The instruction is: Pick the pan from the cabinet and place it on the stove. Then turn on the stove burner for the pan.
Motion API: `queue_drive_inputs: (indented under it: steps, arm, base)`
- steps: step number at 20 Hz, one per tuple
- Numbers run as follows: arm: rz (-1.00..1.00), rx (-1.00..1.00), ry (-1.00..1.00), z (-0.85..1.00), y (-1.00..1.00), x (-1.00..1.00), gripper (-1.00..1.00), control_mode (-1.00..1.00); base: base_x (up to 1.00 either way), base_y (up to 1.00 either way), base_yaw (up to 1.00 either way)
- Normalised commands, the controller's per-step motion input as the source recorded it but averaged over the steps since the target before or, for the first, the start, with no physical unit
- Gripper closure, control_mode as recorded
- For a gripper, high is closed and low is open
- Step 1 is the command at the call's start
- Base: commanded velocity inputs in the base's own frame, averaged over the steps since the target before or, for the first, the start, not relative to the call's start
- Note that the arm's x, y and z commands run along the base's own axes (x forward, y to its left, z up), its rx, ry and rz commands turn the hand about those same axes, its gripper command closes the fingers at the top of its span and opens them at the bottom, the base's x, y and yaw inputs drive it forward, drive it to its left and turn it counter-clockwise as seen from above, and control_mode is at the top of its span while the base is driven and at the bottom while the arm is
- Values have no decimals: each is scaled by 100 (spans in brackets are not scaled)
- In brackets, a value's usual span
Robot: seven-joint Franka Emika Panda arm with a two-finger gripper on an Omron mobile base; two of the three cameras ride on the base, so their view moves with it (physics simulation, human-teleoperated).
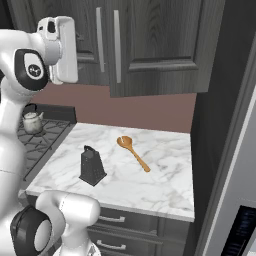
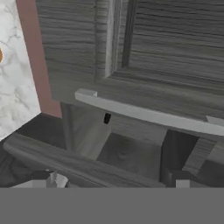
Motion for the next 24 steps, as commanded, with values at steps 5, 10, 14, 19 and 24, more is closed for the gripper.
queue_drive_inputs:
  steps: [5, 10, 14, 19, 24]
  arm:
    - [-8, 1, -16, -10, -13, 0, -100, -100]
    - [-3, 4, -12, -1, -16, 0, -100, -100]
    - [0, 6, -8, 0, -21, 5, -100, -100]
    - [0, 3, -1, 0, -3, 24, -100, -100]
    - [0, 2, 0, 0, 0, 27, -100, -100]
  base:
    - [0, 0, 0]
    - [0, 0, 0]
    - [0, 0, 0]
    - [0, 0, 0]
    - [0, 0, 0]
